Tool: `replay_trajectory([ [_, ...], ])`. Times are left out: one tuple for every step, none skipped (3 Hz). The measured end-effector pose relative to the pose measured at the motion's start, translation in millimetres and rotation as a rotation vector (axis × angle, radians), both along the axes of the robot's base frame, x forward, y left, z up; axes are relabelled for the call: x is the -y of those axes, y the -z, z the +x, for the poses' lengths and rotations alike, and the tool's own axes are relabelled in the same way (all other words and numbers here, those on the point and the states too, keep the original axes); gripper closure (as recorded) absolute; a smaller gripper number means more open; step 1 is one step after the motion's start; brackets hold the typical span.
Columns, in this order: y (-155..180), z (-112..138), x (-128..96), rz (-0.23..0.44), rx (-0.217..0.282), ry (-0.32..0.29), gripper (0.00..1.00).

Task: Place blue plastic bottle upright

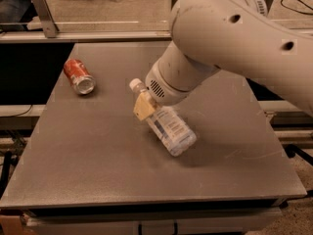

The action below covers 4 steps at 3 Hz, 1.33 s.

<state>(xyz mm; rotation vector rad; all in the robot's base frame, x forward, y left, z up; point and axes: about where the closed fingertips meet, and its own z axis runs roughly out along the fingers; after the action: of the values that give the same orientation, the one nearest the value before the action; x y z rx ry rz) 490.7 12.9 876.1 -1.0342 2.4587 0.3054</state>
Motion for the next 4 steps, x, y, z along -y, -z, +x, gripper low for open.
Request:
replay_trajectory([
  [-24, 11, 1, 0.130, 0.081, -0.058, 1.00],
  [-50, 13, 6, 0.292, 0.141, -0.093, 1.00],
  [-70, 7, 6, 0.471, 0.181, -0.140, 1.00],
  [-93, 0, 8, 0.670, 0.247, -0.224, 1.00],
])
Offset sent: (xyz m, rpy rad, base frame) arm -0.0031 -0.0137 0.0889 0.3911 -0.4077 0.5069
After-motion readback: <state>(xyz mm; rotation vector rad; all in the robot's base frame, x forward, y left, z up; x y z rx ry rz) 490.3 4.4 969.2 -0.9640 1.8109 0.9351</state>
